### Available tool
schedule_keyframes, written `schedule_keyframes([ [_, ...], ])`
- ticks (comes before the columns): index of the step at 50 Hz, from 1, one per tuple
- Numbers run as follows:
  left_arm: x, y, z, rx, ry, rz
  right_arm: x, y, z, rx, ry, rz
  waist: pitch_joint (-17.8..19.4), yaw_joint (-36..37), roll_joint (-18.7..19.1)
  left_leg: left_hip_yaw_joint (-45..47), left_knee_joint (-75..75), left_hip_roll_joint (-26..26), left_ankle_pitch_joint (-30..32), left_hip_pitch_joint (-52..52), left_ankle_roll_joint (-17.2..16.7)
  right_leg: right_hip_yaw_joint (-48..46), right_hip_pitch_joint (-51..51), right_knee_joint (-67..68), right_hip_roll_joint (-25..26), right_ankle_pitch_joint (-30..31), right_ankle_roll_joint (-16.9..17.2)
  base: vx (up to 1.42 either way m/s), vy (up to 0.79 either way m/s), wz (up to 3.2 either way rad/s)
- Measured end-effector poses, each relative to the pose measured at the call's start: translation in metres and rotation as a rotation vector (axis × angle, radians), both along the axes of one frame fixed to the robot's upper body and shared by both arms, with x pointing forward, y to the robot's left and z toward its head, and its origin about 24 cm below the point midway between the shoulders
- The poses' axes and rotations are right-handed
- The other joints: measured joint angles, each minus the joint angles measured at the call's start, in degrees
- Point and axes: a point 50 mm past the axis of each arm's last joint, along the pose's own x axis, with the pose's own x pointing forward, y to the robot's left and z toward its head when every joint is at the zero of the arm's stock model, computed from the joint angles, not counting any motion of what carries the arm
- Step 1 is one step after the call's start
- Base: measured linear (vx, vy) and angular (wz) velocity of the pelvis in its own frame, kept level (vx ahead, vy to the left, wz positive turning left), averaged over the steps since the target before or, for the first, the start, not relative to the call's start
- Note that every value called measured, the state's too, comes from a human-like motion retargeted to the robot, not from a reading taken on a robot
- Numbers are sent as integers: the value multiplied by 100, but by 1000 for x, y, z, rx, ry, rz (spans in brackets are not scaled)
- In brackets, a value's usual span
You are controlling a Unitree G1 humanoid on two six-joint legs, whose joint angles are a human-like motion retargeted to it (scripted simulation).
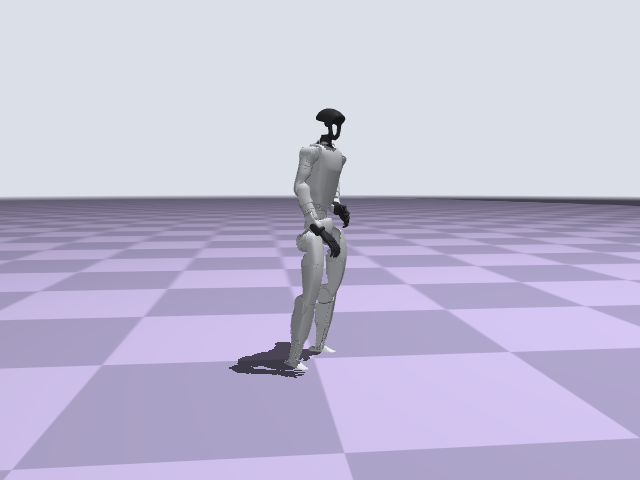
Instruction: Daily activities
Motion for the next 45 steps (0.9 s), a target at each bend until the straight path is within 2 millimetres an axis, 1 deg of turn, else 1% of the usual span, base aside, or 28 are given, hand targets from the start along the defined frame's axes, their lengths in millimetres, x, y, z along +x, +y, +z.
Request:
schedule_keyframes([
  [10,-4,-4,-5,-12,34,37,1,2,1,-13,-30,30,53,-34,30,86,72,22,-41,25,-7,60,15,-20,21,21,20,0,0,0],
  [17,-7,-6,-8,-42,87,52,-1,4,1,-18,-31,56,83,-9,42,109,109,27,-56,46,-13,76,41,-38,25,29,24,0,0,0],
  [30,-12,-9,-14,-122,229,96,-9,12,-3,-21,1,128,153,119,23,77,206,23,-94,72,-1,58,100,-19,2,1,31,0,0,0],
  [45,-19,-8,-23,-233,414,218,-15,20,-1,17,-5,163,264,277,-62,-14,464,57,-214,5,7,1,111,152,-35,-109,9,0,0,0],
])
